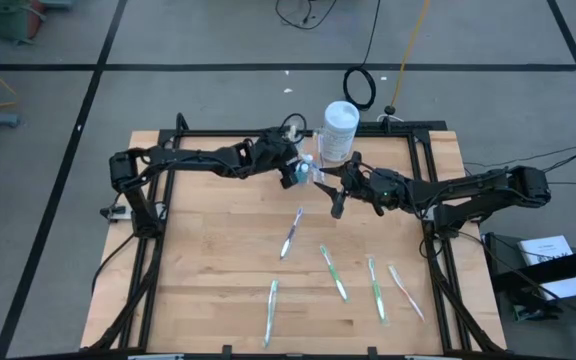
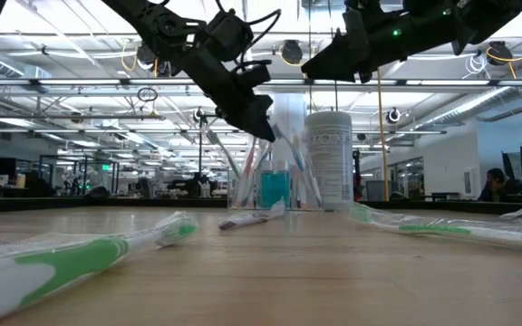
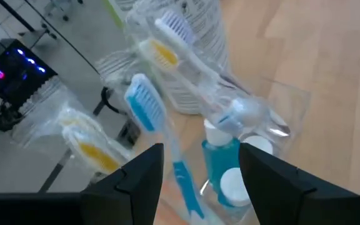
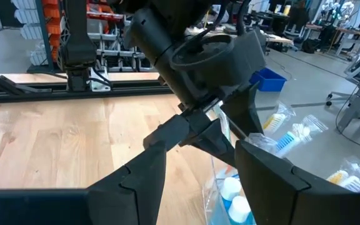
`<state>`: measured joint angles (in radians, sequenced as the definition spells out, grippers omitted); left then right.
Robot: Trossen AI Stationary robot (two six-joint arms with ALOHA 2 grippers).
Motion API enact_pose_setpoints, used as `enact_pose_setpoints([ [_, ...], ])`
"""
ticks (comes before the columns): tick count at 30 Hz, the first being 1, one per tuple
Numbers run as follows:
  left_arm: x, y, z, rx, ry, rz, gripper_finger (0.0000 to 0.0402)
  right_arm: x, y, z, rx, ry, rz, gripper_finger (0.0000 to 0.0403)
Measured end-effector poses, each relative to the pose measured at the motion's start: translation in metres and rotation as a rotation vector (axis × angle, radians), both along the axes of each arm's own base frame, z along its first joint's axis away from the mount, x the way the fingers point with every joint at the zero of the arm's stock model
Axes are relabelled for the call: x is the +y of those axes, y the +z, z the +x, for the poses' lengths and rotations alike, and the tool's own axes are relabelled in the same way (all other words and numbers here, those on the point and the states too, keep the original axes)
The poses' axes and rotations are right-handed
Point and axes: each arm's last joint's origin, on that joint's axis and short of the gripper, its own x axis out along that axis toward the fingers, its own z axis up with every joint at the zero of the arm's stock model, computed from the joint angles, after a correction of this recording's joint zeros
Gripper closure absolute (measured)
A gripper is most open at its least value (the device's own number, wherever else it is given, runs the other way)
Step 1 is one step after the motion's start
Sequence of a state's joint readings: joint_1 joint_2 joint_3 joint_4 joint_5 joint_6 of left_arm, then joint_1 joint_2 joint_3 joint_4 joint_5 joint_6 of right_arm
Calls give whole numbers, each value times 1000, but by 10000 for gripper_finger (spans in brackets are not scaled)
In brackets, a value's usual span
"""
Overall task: Pick & Place toothbrushing station
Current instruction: Put the green toothbrush into the transparent organizer
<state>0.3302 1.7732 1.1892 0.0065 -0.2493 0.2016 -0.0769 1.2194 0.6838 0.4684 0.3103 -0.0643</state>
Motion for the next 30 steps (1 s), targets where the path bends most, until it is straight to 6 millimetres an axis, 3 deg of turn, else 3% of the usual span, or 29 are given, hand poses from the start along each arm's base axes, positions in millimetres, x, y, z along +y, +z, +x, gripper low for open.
enact_pose_setpoints([
  [7, -4, 15, -2, -41, 16, 44, 188, 0, 0, 0, 5, 0, 0, 220],
  [10, -12, 20, -10, 24, -7, 38, 188, 0, -1, 0, 15, 1, 2, 220],
  [16, -36, 52, -47, 130, -27, -27, 188, 3, -12, -2, 129, 28, 17, 220],
  [21, -53, 77, -71, 78, -63, -152, 188, 6, -16, -2, 135, 95, 122, 220],
  [25, -60, 79, -72, 41, -94, -255, 188, 9, -16, -2, 119, 152, 205, 220],
  [30, -62, 74, -69, 82, -130, -229, 188, 22, -31, 11, 133, 223, 304, 220],
])
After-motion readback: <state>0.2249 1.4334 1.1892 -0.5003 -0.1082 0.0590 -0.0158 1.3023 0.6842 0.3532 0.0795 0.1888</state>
